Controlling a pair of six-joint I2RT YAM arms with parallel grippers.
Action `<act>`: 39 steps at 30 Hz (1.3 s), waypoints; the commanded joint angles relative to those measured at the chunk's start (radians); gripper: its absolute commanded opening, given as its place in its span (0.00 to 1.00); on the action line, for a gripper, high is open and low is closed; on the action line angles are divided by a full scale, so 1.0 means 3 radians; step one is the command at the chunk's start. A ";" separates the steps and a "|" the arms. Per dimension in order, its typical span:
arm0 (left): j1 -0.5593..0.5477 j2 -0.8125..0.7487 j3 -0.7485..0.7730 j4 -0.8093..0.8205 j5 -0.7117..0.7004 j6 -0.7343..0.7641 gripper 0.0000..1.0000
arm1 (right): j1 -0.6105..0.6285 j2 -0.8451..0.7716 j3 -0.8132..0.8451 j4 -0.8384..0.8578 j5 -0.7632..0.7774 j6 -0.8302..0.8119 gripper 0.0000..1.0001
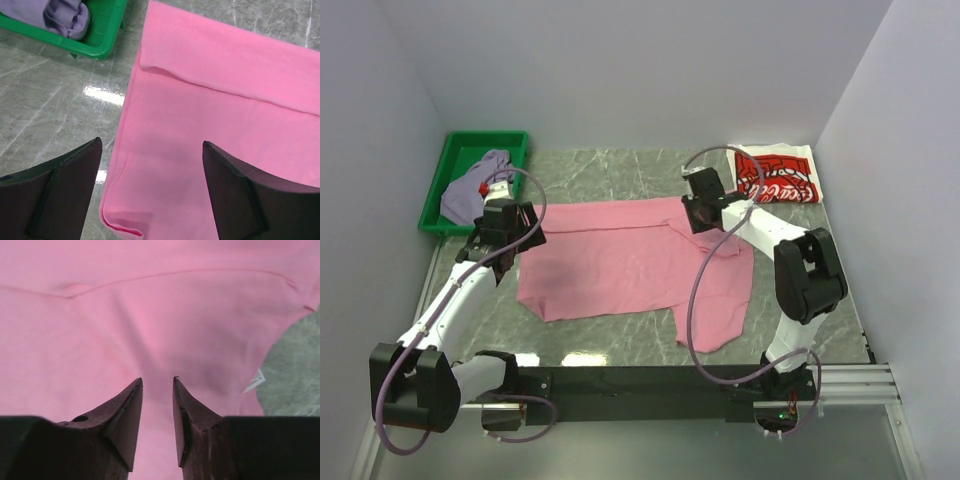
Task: Fold and stack the t-shirts
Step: Fold the tshirt
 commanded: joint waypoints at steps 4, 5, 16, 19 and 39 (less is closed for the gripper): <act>-0.0001 -0.0043 0.0062 0.0028 0.0025 0.0042 0.87 | 0.0325 -0.0068 -0.0051 -0.0010 0.0168 -0.0226 0.34; -0.0001 -0.0048 0.0057 0.0033 0.0031 0.0037 0.87 | 0.0351 -0.0047 -0.0056 -0.0010 0.0128 -0.0251 0.34; -0.0001 -0.0069 0.0057 0.0033 0.0046 0.0042 0.87 | 0.0377 0.0408 0.0138 -0.0148 0.0260 -0.0328 0.34; -0.0001 -0.0054 0.0062 0.0028 0.0041 0.0047 0.87 | 0.0376 0.0444 0.0163 -0.0123 0.0413 -0.0323 0.34; -0.0001 0.0003 0.0062 0.0023 0.0041 0.0062 0.87 | 0.0269 0.0659 0.0353 -0.0066 0.0414 -0.0353 0.21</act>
